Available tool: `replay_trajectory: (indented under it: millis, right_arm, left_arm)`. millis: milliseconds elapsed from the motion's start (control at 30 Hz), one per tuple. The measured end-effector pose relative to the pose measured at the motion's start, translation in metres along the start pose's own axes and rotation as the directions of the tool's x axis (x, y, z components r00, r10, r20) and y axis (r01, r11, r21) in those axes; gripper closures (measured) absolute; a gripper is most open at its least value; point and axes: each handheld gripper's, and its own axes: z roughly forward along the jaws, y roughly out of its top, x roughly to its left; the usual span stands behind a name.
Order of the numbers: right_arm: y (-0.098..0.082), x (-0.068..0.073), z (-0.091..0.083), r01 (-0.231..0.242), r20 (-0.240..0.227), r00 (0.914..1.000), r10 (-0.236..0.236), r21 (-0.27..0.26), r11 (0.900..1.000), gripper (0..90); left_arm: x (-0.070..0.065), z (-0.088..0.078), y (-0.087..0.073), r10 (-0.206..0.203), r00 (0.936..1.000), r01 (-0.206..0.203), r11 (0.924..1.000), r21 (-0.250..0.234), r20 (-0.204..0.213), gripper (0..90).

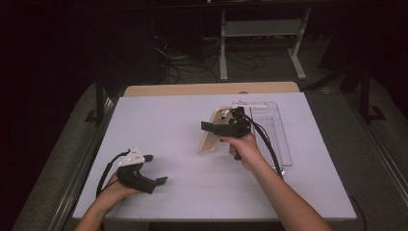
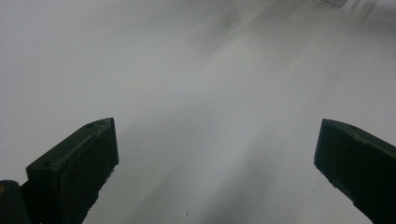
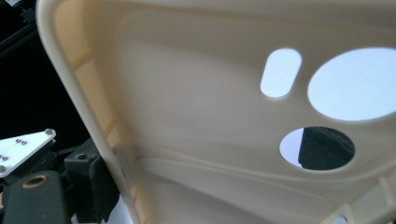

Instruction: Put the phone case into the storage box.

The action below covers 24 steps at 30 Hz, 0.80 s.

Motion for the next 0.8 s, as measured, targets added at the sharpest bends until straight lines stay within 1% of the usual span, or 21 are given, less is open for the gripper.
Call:
replay_trajectory:
  millis: [67, 100, 167, 267, 300, 367, 533, 567, 800]
  right_arm:
    - [0.003, 0.0, -0.002, -0.004, 0.009, 1.0, 0.004, 0.002, 1.0, 11.0]
    - [0.005, 0.0, -0.003, 0.005, 0.011, 0.9999, -0.005, 0.0, 1.0, 11.0]
    - [0.008, -0.001, -0.005, 0.011, 0.016, 0.9998, -0.011, -0.005, 1.0, 11.0]
    - [0.013, -0.002, -0.008, 0.003, 0.025, 0.9997, -0.002, -0.007, 1.0, 11.0]
    - [0.014, -0.002, -0.01, 0.001, 0.028, 0.9996, 0.0, -0.007, 1.0, 11.0]
    - [0.018, -0.003, -0.012, 0.006, 0.036, 0.9993, -0.006, -0.011, 1.0, 11.0]
    - [0.025, -0.006, -0.019, 0.003, 0.053, 0.9986, -0.002, -0.021, 1.0, 11.0]
    - [0.027, -0.007, -0.021, 0.004, 0.056, 0.9984, -0.002, -0.026, 1.0, 11.0]
    - [0.038, -0.013, -0.032, 0.002, 0.081, 0.9967, 0.002, -0.05, 0.999, 11.0]
  left_arm:
    - [-0.001, 0.0, 0.0, -0.001, 1.0, 0.001, 1.0, 0.003, 0.004, 0.0]
    - [-0.001, 0.0, 0.0, 0.005, 1.0, -0.005, 1.0, 0.006, 0.004, 0.0]
    - [0.0, 0.001, 0.0, -0.002, 1.0, 0.002, 1.0, 0.007, -0.001, 0.0]
    - [0.001, 0.001, 0.0, -0.018, 0.9998, 0.018, 0.9998, 0.001, -0.006, 0.0]
    - [0.002, 0.0, 0.0, -0.014, 0.9999, 0.014, 0.9998, 0.01, -0.004, 0.0]
    - [0.002, 0.001, 0.0, -0.029, 0.9996, 0.029, 0.9996, 0.003, -0.005, 0.0]
    - [0.001, 0.002, 0.0, -0.02, 0.9998, 0.02, 0.9998, 0.006, -0.007, 0.0]
    - [0.001, 0.002, 0.0, -0.027, 0.9996, 0.027, 0.9996, 0.006, -0.005, 0.0]
    - [0.0, 0.002, 0.0, -0.019, 0.9998, 0.019, 0.9998, 0.004, -0.008, 0.0]
